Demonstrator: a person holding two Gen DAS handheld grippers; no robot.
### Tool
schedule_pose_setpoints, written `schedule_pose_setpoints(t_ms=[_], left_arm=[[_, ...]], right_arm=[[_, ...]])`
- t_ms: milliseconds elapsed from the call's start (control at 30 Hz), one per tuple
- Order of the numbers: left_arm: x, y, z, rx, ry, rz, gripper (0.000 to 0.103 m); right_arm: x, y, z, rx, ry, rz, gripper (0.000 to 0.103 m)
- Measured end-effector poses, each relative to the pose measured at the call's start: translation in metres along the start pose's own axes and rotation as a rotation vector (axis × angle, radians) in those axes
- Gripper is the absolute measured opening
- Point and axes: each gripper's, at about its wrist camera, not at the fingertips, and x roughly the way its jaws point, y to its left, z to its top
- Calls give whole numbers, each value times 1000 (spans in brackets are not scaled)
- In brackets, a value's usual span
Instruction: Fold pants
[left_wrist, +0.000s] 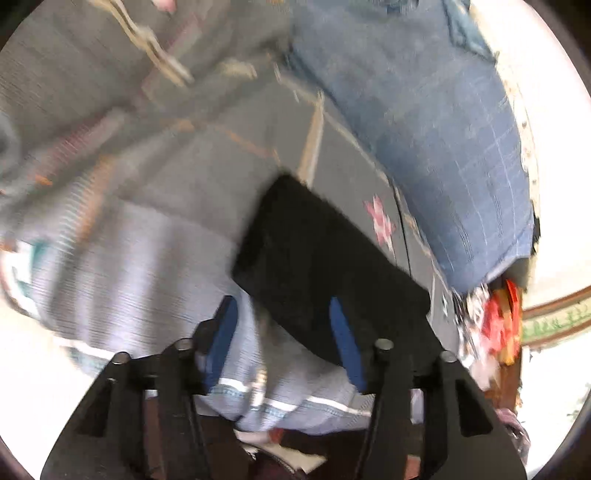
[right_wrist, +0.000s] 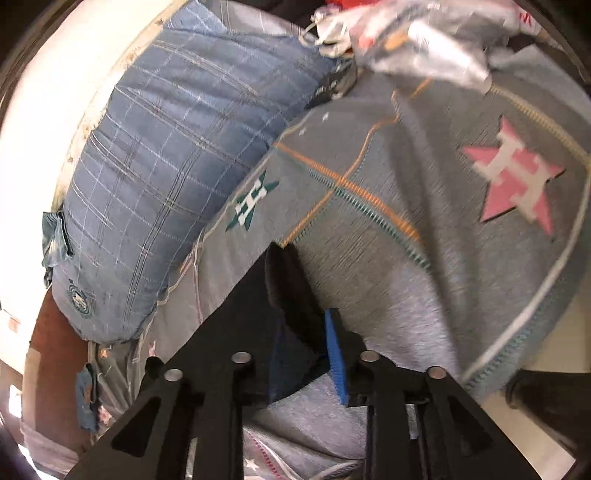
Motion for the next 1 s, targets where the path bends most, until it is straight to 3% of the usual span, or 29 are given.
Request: schedule_pose_setpoints(t_ms=[100, 200, 333, 467, 667, 767, 867, 1000], left_arm=[[-8, -17, 2, 65, -17, 24, 53], [15, -61, -5, 186, 44, 20, 57], [74, -144, -24, 374, 208, -27, 57], [140, -252, -59, 602, 379, -63, 57], [228, -383, -124, 809, 582, -89, 57], [261, -432, -152, 880, 632, -73, 57], [287, -456, -169, 925, 666, -49, 57], [317, -465, -189, 930, 796, -23, 58]], right_arm=[[-7, 1, -3, 8, -39, -2, 32], [-5, -2, -11, 39, -46, 5, 33], [0, -4, -24, 63, -30, 30, 34], [6, -7, -36, 77, -7, 68, 35], [14, -18, -47, 126, -20, 75, 35], [12, -19, -51, 135, -48, 80, 35], [11, -18, -54, 130, -63, 82, 39], [11, -16, -56, 111, -79, 106, 40]])
